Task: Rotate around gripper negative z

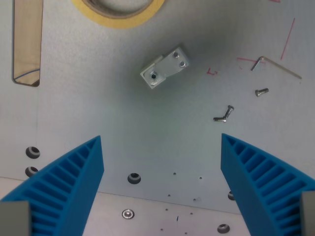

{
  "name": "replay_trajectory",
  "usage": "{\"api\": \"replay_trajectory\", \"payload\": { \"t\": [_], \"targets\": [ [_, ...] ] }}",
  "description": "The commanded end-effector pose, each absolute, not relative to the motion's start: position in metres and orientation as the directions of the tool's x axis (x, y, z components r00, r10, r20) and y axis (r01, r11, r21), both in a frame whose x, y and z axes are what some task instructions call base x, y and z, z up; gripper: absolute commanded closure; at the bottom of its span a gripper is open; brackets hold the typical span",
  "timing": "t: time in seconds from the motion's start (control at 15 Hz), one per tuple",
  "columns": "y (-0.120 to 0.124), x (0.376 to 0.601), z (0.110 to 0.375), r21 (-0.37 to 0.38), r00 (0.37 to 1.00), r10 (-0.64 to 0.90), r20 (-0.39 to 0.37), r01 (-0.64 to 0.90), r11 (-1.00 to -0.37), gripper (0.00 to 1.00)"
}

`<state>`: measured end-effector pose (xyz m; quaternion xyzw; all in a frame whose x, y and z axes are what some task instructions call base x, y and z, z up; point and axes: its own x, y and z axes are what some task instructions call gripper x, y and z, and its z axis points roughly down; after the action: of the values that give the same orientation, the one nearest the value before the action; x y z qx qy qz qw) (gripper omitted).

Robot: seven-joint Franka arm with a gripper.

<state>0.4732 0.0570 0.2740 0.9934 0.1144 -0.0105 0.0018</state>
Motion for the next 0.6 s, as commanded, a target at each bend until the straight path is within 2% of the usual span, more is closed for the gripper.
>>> {"api": "replay_trajectory", "payload": {
  "t": [0.07, 0.6],
  "targets": [
    [0.0570, 0.4737, 0.2768, 0.002, 0.971, 0.240, -0.015, 0.240, -0.971, 0.00],
    [0.0570, 0.4737, 0.2768, 0.000, 0.939, 0.342, -0.015, 0.342, -0.940, 0.00]
  ]
}}
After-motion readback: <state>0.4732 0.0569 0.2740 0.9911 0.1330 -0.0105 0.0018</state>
